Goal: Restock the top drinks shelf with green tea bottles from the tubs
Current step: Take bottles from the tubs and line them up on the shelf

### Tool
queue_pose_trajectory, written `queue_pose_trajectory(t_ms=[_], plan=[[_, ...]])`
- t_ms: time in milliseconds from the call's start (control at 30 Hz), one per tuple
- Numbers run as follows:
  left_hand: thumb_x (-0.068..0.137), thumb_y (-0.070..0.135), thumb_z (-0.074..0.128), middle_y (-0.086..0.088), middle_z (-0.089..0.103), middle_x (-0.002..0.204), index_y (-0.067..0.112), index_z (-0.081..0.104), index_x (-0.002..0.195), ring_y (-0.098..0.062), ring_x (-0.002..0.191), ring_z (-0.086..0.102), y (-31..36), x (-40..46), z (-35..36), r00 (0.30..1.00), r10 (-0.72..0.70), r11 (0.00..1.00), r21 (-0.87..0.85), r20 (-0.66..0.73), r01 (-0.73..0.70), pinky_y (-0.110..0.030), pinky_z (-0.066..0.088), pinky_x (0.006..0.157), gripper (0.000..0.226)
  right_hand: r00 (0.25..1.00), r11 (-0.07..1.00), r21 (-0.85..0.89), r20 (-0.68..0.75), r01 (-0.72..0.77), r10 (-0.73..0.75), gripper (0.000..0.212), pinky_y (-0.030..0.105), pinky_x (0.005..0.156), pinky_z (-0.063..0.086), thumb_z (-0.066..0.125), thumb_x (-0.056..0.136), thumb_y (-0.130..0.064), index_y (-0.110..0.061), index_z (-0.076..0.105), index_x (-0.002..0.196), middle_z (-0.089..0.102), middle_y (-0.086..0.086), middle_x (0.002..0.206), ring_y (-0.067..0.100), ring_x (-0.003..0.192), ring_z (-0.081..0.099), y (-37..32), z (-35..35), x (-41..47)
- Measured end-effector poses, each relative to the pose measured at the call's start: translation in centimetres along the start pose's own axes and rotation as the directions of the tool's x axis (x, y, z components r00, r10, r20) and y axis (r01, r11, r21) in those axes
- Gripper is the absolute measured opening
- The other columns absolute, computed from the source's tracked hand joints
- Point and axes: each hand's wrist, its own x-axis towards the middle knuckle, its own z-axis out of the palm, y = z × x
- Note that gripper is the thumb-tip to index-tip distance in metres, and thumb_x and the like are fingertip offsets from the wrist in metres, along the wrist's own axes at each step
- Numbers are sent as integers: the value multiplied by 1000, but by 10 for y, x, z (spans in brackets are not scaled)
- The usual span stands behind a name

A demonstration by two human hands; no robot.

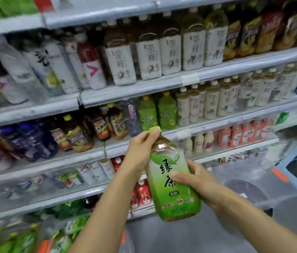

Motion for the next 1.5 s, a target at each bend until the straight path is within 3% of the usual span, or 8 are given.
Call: queue_pose_trajectory(t_ms=[267, 633, 900, 1033, 1167, 1333, 1433, 1500], plan=[[96, 39, 63, -1, 76, 85, 22, 74, 90, -19, 79, 70, 100, -8, -128, 972, 214, 977, 7, -92, -214, -39, 57, 81, 21, 962, 957, -107, 66, 269, -263, 84, 43, 73, 61, 85, 44, -49, -16, 58, 116, 76, 5, 100, 27, 88, 75, -94, 120, 42], [104, 50, 40, 8, 74, 103, 23, 65, 122, 0, 83, 70, 220, 38, -330, 867, 496, 842, 263, -37, -471, -16, 52, 67, 41, 868, 863, -102, 111, 495, -484, 78, 41, 68, 61, 84, 44, -48, -22, 63, 116, 76, 4, 99, 26, 86, 75, -207, 300, 151], [106, 54, 26, 10, 53, 145, 25, 47, 149, -6, 129, 50, 270, 82, -460, 757, 654, 665, 471, 8, -580, -16, 38, 100, 56, 792, 785, -109, 69, 610, -606, 71, 36, 63, 59, 84, 51, -42, -15, 64, 114, 77, 7, 96, 23, 81, 75, -286, 403, 221], [105, 56, 30, 4, 39, 159, 26, 35, 156, -14, 146, 35, 282, 118, -537, 708, 703, 560, 668, -70, -490, -28, 25, 113, 60, 740, 734, -121, 6, 669, -673, 98, 40, 66, 61, 90, 46, -46, -15, 50, 130, 71, 6, 109, 19, 83, 75, -326, 443, 250], [100, 65, 28, -3, 38, 160, 28, 32, 156, -26, 148, 33, 283, 148, -595, 699, 695, 362, 922, -167, -140, -56, 17, 123, 67, 651, 654, -195, -87, 731, -754, 85, 44, 76, 62, 89, 52, -53, -28, 51, 124, 67, 3, 111, 22, 94, 72, -355, 471, 282], [101, 62, 33, -11, 33, 162, 23, 18, 160, -30, 149, 30, 265, 161, -631, 778, 589, 246, 966, -218, 84, -50, 15, 123, 72, 633, 638, -258, -116, 725, -766, 103, 48, 91, 56, 88, 45, -62, -32, 42, 131, 61, 3, 121, 24, 109, 63, -367, 485, 321], [101, 65, 22, -8, 41, 158, 24, 36, 155, -26, 147, 33, 256, 166, -639, 797, 566, 219, 971, -208, 98, -51, 14, 123, 69, 657, 660, -267, -113, 702, -745, 124, 53, 102, 48, 87, 33, -72, -32, 35, 138, 56, 6, 131, 29, 118, 57, -368, 485, 339], [101, 64, 20, -7, 47, 153, 26, 46, 149, -25, 144, 36, 255, 168, -640, 789, 579, 207, 973, -208, 105, -51, 19, 120, 66, 687, 678, -259, -68, 688, -724, 109, 50, 99, 50, 88, 50, -62, -28, 35, 138, 57, 4, 127, 26, 115, 58, -371, 485, 346]])
